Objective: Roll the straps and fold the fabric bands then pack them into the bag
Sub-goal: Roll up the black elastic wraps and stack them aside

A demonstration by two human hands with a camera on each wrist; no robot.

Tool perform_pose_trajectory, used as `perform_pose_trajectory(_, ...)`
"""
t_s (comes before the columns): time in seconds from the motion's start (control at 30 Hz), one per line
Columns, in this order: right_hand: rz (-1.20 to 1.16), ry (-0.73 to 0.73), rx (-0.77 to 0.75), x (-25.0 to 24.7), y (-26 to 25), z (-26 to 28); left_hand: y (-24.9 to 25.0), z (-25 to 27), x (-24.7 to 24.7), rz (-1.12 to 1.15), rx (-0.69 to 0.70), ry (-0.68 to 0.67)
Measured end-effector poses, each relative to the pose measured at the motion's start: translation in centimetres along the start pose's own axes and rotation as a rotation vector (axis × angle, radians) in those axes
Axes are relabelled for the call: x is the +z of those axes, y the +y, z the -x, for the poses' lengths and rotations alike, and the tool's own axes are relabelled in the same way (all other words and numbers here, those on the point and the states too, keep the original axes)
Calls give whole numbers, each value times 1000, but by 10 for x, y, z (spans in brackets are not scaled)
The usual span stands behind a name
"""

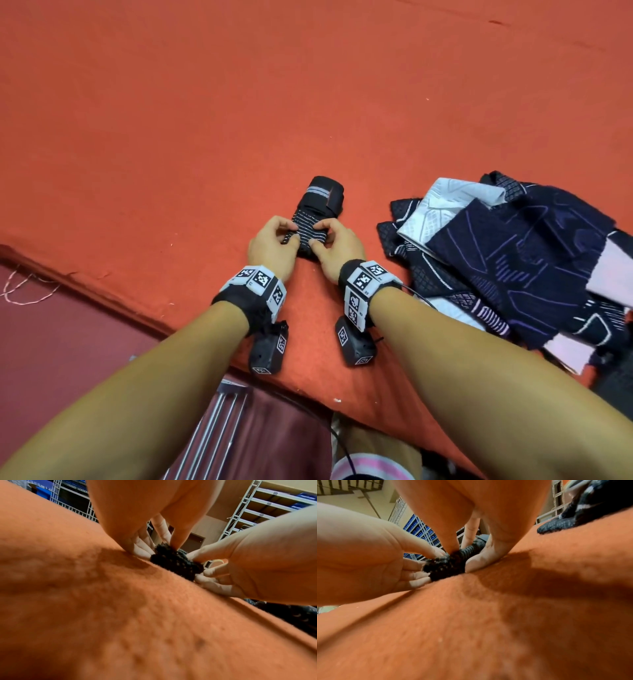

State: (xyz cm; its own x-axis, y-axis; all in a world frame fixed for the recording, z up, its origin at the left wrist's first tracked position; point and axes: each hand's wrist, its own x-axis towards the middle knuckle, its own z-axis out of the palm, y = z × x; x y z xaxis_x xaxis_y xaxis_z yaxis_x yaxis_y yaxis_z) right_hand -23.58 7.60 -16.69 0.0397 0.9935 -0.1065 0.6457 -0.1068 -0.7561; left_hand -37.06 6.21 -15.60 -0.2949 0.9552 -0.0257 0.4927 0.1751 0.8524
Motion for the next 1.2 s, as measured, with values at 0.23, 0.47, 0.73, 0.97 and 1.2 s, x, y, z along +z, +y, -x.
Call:
perform_pose_trajectory(0.23, -69, -159, 89, -12, -15, 8, 17, 9, 2, -45, -51, -24)
perform_pose_trajectory(0.47, -130, -61, 142, -83, 8, 38, 62, 46, 8, -113, -42, 190)
perform_pose_trajectory(0.73, -231, 121, 236, -176, 66, 80, 144, 99, 71, 54, 152, -63)
perform_pose_trajectory(0.97, -243, 280, 310, -262, 131, 126, 195, 169, 159, 120, 247, -344)
perform_pose_trajectory(1.2, -226, 387, 418, -320, 202, 172, 215, 230, 238, 109, 222, -608)
